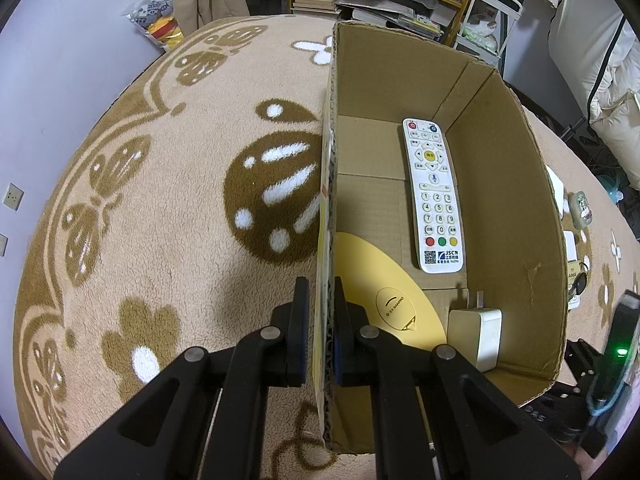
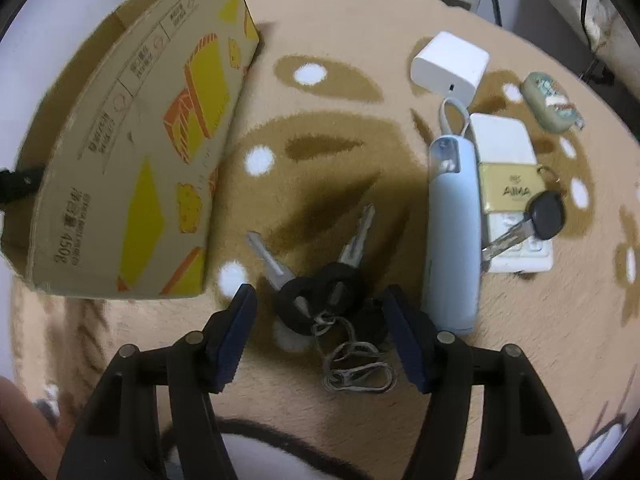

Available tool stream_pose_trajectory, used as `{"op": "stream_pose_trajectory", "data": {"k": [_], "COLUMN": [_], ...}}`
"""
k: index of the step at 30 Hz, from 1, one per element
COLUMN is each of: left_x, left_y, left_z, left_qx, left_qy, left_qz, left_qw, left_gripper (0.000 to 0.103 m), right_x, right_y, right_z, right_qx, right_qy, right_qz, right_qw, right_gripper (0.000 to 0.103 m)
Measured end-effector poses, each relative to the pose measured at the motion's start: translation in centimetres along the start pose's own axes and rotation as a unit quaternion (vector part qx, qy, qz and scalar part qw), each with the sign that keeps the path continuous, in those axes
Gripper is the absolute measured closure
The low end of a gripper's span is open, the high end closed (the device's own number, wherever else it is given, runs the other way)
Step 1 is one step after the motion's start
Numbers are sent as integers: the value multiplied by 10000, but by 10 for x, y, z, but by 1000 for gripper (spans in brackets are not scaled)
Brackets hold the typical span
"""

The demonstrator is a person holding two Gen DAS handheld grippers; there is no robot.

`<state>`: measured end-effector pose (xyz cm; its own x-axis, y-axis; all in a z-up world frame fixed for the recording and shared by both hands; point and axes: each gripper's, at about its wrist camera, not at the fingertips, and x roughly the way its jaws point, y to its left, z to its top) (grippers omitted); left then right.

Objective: Organize rigid objects
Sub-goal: 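Move the right gripper to the key ring and grasp the keys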

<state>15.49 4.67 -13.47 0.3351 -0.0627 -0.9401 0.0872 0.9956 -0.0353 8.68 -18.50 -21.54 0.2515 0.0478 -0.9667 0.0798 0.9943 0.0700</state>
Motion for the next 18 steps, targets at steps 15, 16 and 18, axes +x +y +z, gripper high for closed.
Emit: {"op": "stream_pose_trajectory", "data": {"k": [15,16,18], "left_x": [0,0,0], "left_y": [0,1,1], "left_z": [0,0,0], "left_qx": [-14,-15,-18], "left_qy": [3,4,3], "left_qz": [-9,-8,-8], "left_qw": [10000,10000,10000], "left_gripper": [94,94,94], "right_x": [6,7,8], "right_y": [7,9,9], "right_z": [0,1,-1], "right_qx": [221,229,257], "right_qy": [-355,-351,-392], "right_qz": [-26,-43,-30], "right_qw": [9991,9991,9989], "right_gripper": [76,76,76]}}
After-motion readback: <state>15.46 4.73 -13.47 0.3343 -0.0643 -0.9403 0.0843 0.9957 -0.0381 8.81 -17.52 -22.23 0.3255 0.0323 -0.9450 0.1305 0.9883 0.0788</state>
